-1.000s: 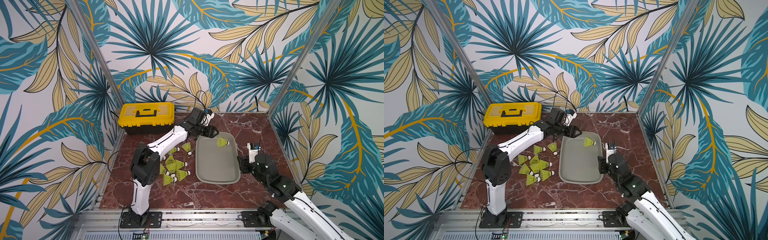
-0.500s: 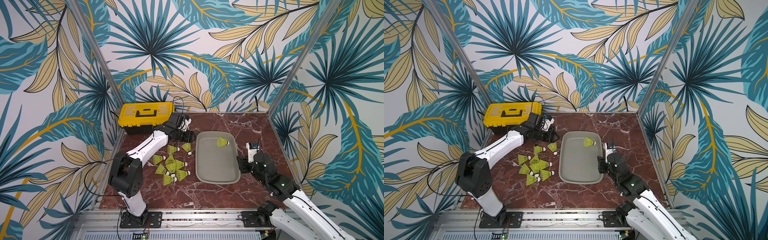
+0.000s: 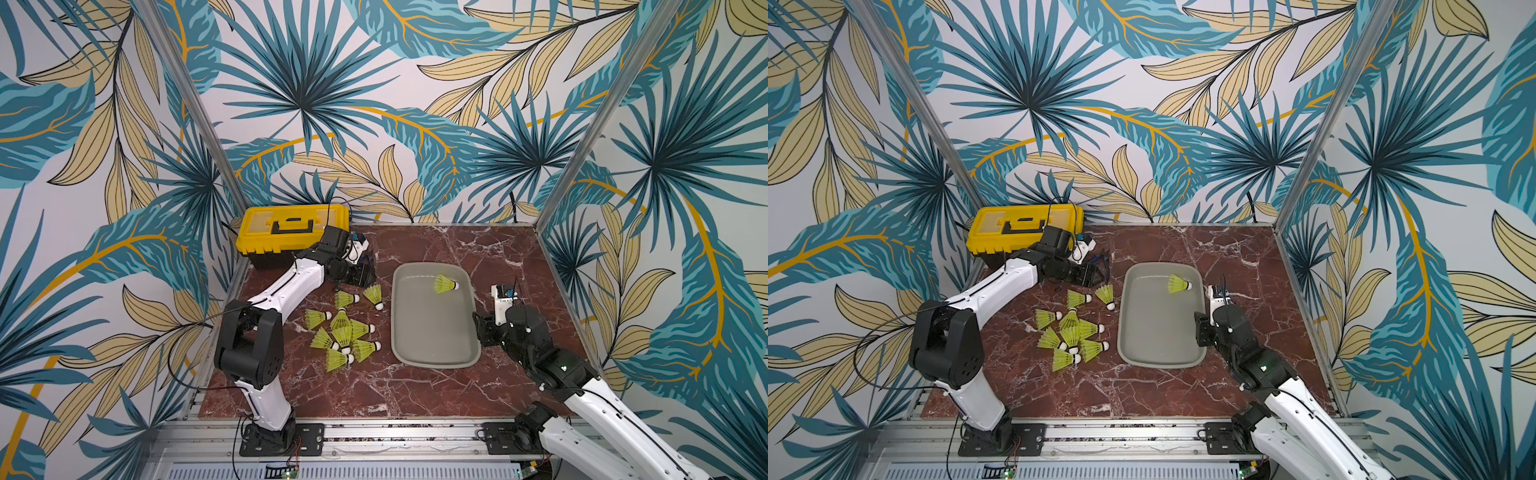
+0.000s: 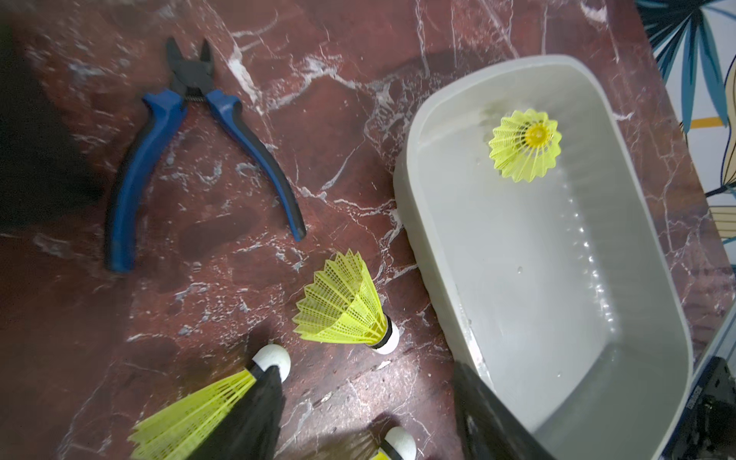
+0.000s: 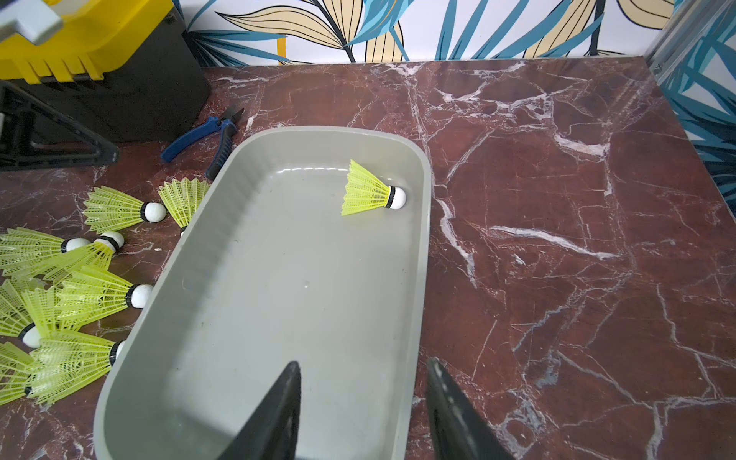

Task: Put the shuttlecocks into the storage box
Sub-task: Pick up the shuttlecock at the center of the board.

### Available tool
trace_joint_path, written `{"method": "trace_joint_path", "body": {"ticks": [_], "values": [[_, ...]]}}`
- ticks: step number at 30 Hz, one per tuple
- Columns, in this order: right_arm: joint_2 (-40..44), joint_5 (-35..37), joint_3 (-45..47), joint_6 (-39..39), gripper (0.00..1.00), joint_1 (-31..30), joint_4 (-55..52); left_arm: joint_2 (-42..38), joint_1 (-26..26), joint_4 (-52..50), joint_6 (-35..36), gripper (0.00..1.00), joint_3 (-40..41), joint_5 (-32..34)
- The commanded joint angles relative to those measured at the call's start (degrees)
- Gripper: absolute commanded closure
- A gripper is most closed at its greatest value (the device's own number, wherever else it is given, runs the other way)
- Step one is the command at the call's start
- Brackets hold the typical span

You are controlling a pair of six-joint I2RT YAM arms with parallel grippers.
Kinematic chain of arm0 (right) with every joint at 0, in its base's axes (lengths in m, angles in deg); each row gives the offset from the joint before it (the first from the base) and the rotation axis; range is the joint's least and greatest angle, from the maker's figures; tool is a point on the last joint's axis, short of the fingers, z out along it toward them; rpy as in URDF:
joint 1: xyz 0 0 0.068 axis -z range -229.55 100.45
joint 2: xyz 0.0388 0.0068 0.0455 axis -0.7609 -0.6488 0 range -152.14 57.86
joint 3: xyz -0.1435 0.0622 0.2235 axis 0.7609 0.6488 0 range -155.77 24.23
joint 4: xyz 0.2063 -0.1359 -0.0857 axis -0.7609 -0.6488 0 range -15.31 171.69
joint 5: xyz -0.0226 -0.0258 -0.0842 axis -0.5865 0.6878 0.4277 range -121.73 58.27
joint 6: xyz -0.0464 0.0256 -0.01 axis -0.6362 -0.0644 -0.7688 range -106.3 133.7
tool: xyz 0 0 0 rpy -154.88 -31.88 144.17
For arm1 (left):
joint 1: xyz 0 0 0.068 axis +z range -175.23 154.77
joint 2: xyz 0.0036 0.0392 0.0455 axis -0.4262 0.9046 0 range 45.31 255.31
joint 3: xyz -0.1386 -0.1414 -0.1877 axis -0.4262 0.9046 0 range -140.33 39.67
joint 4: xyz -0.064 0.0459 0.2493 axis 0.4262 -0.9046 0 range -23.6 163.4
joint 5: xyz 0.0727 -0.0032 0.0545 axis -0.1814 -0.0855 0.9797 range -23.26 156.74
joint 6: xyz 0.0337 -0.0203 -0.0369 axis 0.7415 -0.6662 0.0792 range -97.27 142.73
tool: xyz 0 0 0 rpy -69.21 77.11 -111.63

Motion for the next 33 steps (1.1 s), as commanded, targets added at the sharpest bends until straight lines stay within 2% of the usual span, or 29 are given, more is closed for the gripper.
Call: {"method": "trace_joint_path", "body": {"ticks": [1, 5, 15, 24, 30, 33], "values": [[0.1, 0.5, 1.0, 0.4, 0.49, -0.2, -0.2, 3.0, 0.2, -4.1, 4.3, 0.31, -3.5, -3.1], [0.0, 0.6, 1.0, 0.5, 0.49, -0.2, -0.3, 5.7, 0.2, -6.0, 6.0, 0.32, -5.8, -4.9], [0.1, 0.4, 1.0, 0.6, 0.49, -0.3, -0.4, 10.3, 0.2, -6.4, 7.5, 0.38, -9.3, -4.2], [0.1, 0.2, 1.2, 0.9, 0.49, -0.2, -0.6, 12.1, 0.2, -5.5, 8.7, 0.44, -10.2, -5.1], [0.1, 0.0, 1.4, 1.1, 0.49, -0.2, -0.4, 12.6, 0.2, -6.7, 8.8, 0.56, -10.4, -4.6], [-0.1, -0.2, 1.5, 1.1, 0.49, -0.2, -0.2, 12.2, 0.2, -7.3, 8.3, 0.66, -9.9, -3.4]]}}
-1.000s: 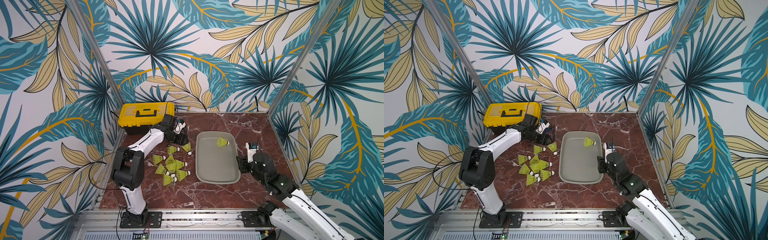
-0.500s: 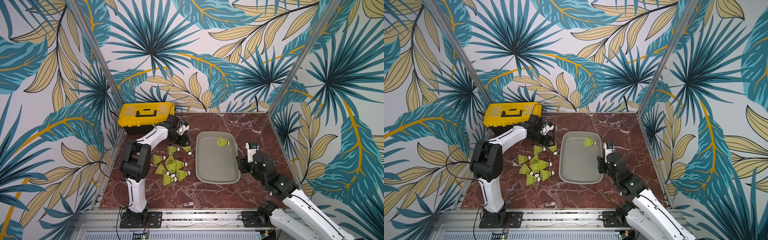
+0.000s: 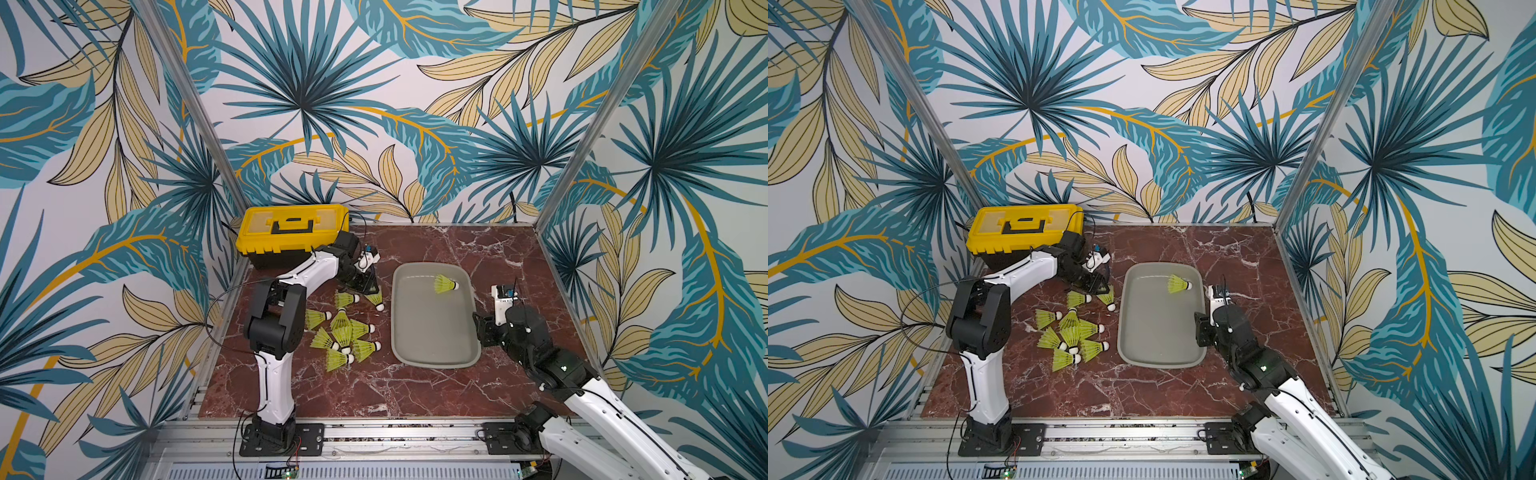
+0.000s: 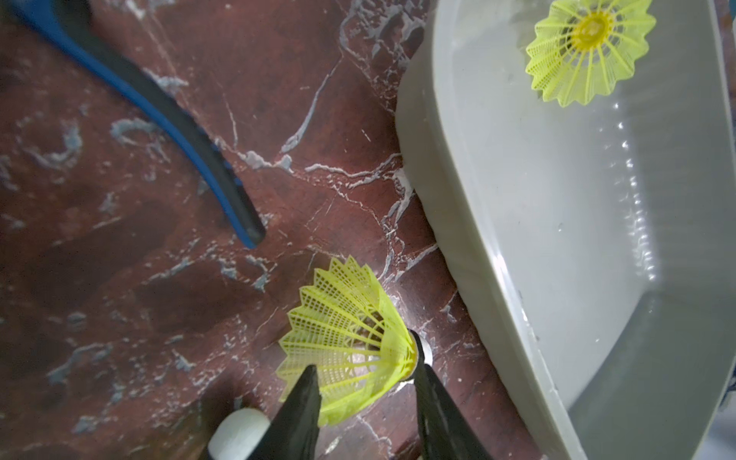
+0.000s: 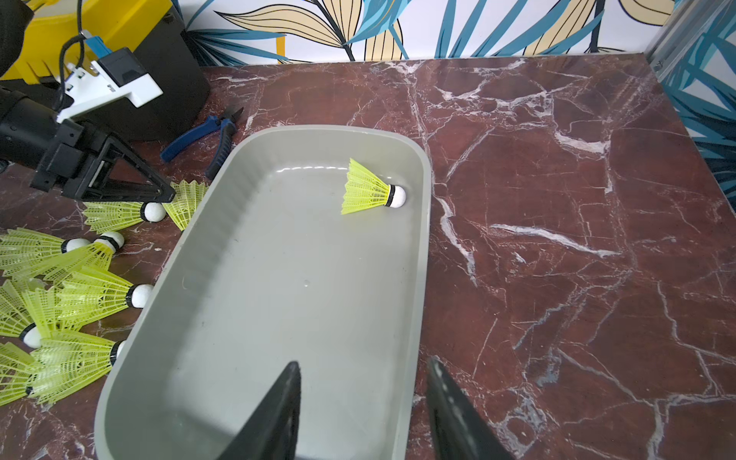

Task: Put the shuttlecocks into the storage box
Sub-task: Pick up the shuttlecock at the center of the board, then place the shuttlecock in the storage box.

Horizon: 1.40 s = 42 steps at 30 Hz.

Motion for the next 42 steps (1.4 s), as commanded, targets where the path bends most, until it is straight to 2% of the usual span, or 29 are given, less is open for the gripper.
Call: {"method": "trace_joint_path", "body": {"ticks": [1, 9, 13, 19, 29, 37, 42], "values": [[-0.2, -0.2, 1.6, 0.7, 0.49, -0.2, 0.0, -0.3, 0.2, -1.3, 0.1, 0.67, -1.9, 1.0], [-0.9, -0.9, 1.7, 0.8, 0.49, -0.2, 0.5, -2.1, 0.2, -0.6, -1.6, 0.87, 0.3, 2.0], [-1.4, -2.1, 1.7, 0.5, 0.49, -0.3, 0.9, -4.2, 0.3, 1.4, -4.8, 1.00, 2.6, 2.1], [-4.0, -6.1, 1.3, -0.5, 0.49, -0.2, 3.3, -10.2, 0.2, 8.5, -14.4, 1.00, 8.6, -0.5], [-15.0, -21.0, 0.1, -6.3, 0.49, -0.5, 17.8, -24.7, -0.9, 17.4, -31.0, 1.00, 17.1, -3.2], [-26.3, -31.1, -3.7, -13.0, 0.47, -1.6, 27.9, -29.3, -7.0, 18.5, -37.2, 1.00, 16.9, -4.9], [-30.6, -33.5, -5.6, -15.2, 0.45, -1.7, 32.4, -29.8, -9.6, 18.4, -38.8, 1.00, 16.1, -5.3]]}}
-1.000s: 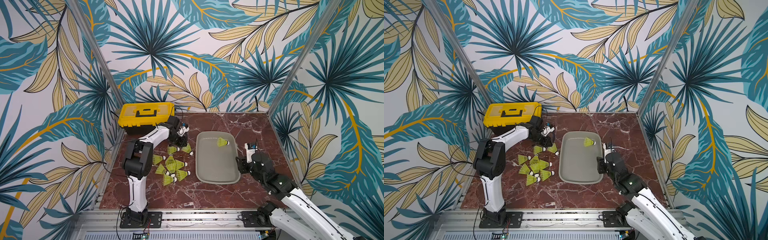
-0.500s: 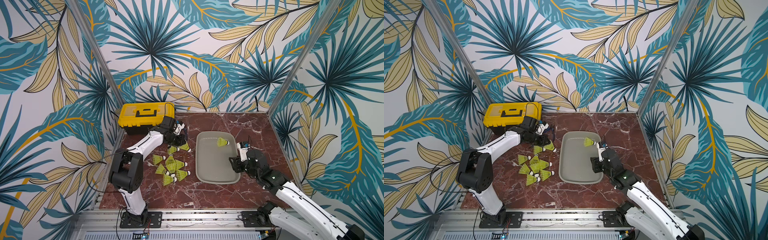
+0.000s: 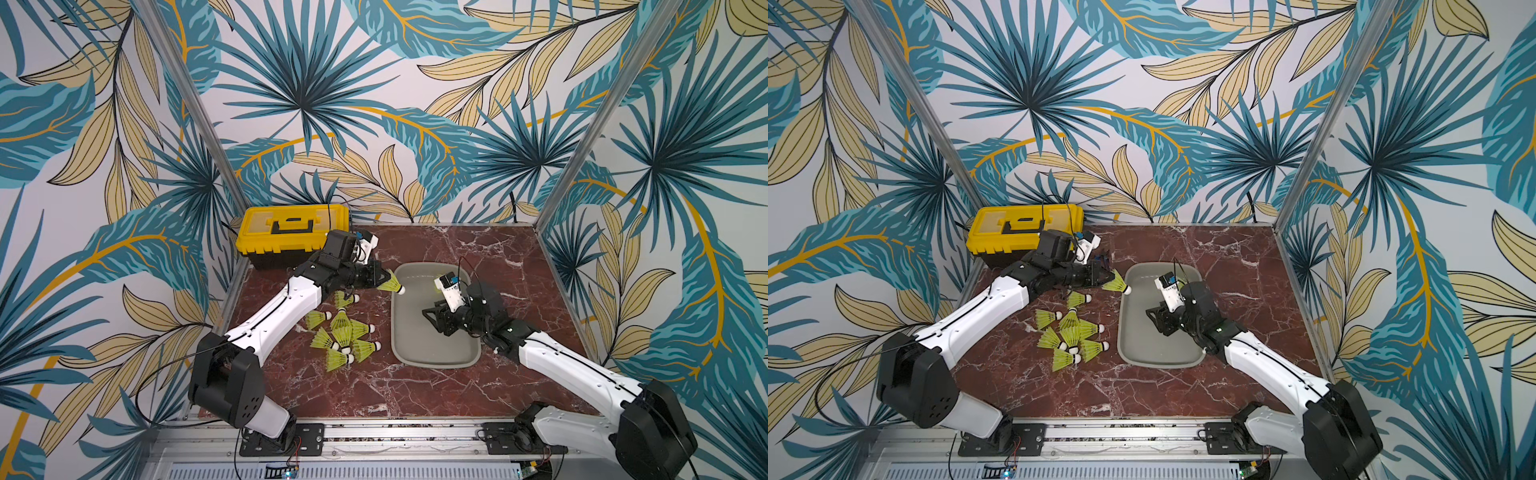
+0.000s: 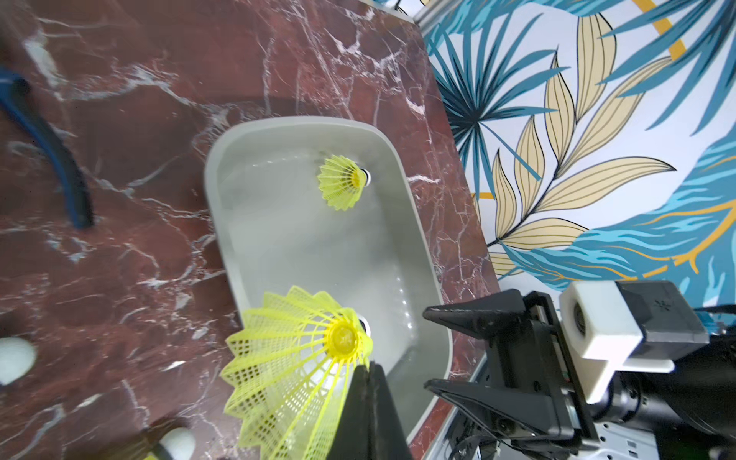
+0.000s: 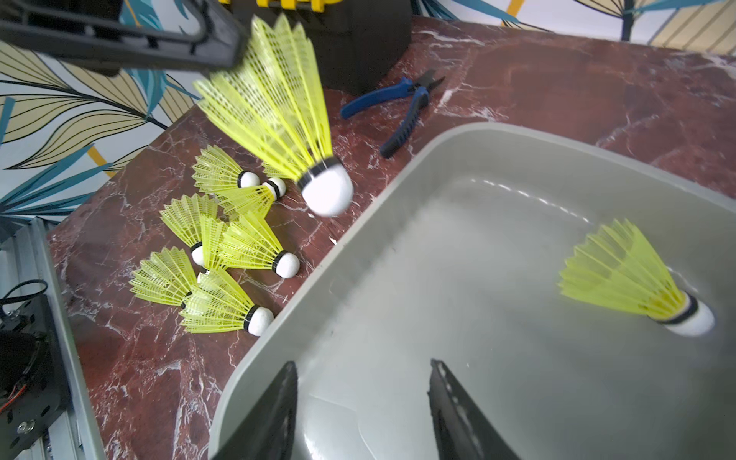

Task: Put the shuttlecocks into the storage box
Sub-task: Place the shuttlecock in the storage box.

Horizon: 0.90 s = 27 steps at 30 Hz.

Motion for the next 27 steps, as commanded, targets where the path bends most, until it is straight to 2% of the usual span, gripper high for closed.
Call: {"method": "trace_joint_path", "body": {"ticks": [1, 17, 27], "values": [[-1.9, -4.1, -1.7, -3.3, 0.45, -0.2, 6.0, -1.2, -0.9, 1.3, -2.4, 1.00, 0.5, -0.9], [-8.2, -7.8, -5.5, -5.3, 0.44, -0.3, 7.1, -3.0, -2.4, 2.9, -4.1, 1.00, 0.9, -2.2], [-10.6, -9.7, -6.9, -4.6, 0.54, -0.3, 8.9, -3.5, -2.5, 4.0, -4.7, 1.00, 2.1, -2.6]]}}
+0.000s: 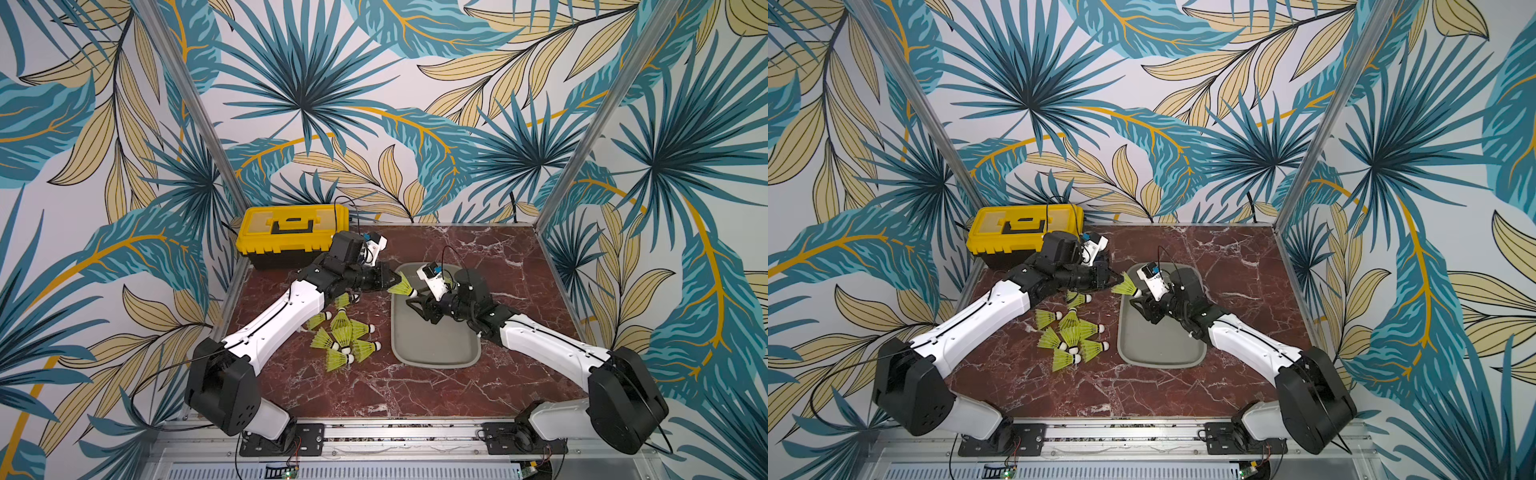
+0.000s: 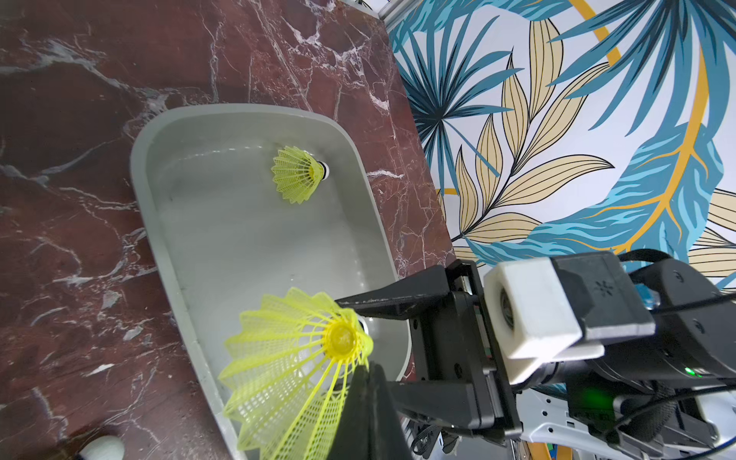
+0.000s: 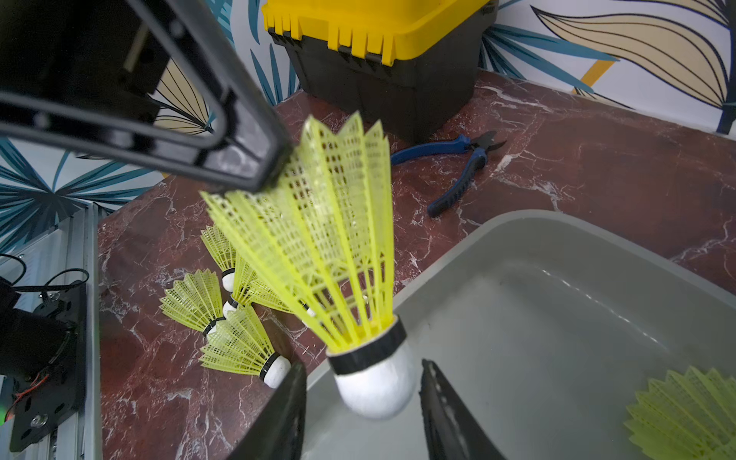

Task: Put the shuttlecocks into the storage box
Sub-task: Place the shuttlecock in the storage box.

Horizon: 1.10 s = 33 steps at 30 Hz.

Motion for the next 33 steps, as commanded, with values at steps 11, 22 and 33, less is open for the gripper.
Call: {"method": "trace_joint_path", "body": {"ticks": [11, 22, 33], "values": [[-1.6, -1.6, -1.5, -0.2, 0.73, -0.2, 1.9, -1.5, -0.3, 2.9, -0.7, 1.00, 2.9, -1.2], [0.1, 0.7, -2.1, -3.3, 0.85, -0.2, -5.1, -1.2, -0.2, -4.8, 8.6, 0.59, 0.0, -2.3], [1.5, -3.5, -3.9, -6.5, 0.85, -0.4, -14.0, 0.9, -0.3, -21.9, 31.0, 0.48, -7.7, -4.0]]}}
